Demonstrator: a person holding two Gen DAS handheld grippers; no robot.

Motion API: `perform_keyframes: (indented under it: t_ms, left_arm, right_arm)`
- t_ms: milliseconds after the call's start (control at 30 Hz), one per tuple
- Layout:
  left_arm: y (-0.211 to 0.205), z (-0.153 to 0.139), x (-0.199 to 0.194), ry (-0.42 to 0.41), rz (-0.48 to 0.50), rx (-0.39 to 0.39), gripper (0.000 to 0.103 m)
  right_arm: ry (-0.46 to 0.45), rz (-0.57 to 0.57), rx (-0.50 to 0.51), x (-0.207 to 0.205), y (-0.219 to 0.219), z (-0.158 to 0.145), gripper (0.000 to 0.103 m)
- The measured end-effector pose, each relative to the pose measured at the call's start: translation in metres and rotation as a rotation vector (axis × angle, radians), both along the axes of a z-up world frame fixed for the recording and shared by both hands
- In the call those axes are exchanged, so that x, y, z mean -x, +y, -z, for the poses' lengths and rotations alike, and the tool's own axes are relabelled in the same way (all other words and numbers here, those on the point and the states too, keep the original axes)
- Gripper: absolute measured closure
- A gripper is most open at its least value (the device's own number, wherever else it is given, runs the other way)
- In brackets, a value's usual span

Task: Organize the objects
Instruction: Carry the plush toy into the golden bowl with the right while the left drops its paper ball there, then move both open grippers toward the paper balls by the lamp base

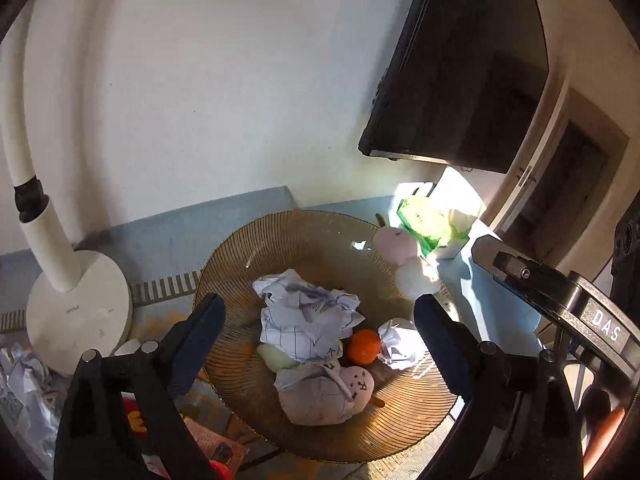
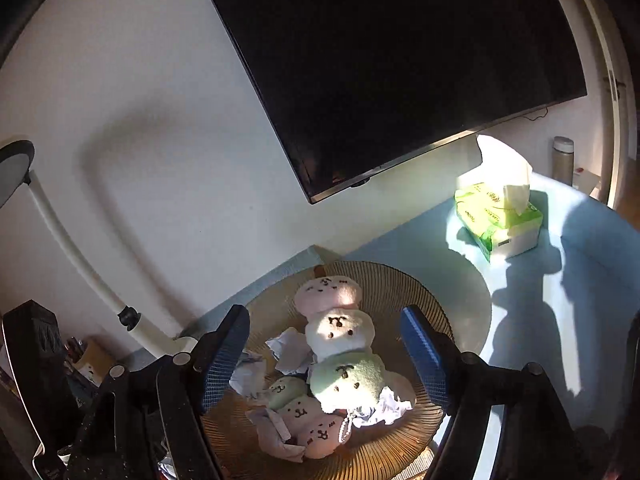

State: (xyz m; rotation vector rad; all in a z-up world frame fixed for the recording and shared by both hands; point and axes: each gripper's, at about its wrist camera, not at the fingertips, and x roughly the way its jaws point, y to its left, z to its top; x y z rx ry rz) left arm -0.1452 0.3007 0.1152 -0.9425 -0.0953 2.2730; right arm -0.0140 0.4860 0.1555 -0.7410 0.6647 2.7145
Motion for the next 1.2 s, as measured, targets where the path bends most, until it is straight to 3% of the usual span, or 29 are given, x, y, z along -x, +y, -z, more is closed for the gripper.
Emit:
perform_keyframes:
  t_ms: [200,467,533,667,800,900,1100,1167,1200]
  left_arm:
    - [-0.038,0.008,-0.020,-0.076,-0.004,-0.048,0.008]
    - [-0.130,-0.032,-0.094,0.007,-0.103,-0.131,0.007]
    - [-0.156,-0.044,-0.112,0.040,-0.144,-0.150,0.001]
    - [-0.201,-0.054,-0.143,0.140,-0.246,-0.115,0.001]
    - [-0.236,-0.025,-0.158,0.199,-0.408,-0.005,0.001]
    - [-0.258,0.016,-0.152,0.166,-0.477,0.074,0.001]
    - [-0.278,0.078,-0.139,0.041,-0.501,0.034,0.001]
    - [-0.279,0.085,-0.131,-0.026,-0.506,0.053,0.001]
    - [-0.280,0.085,-0.131,-0.022,-0.497,0.034,0.001]
  right_arm:
    - [-0.046,-0.055,0.019,-0.023,-0.010,0.023,0.027]
    - [-0.013,-0.216,-0.035,-0.059,-0.085,0.000,0.027]
    - [0.006,-0.261,-0.056,-0.066,-0.111,-0.005,0.027]
    - [0.020,-0.346,-0.068,-0.073,-0.159,0.000,0.027]
    - [-0.010,-0.378,-0.072,-0.073,-0.190,0.027,0.026]
    - [-0.041,-0.385,-0.106,-0.069,-0.207,0.057,0.026]
    - [-0.108,-0.385,-0.162,-0.057,-0.221,0.109,0.025]
    - [-0.160,-0.383,-0.187,-0.051,-0.227,0.113,0.025]
    - [-0.151,-0.385,-0.202,-0.051,-0.229,0.113,0.019]
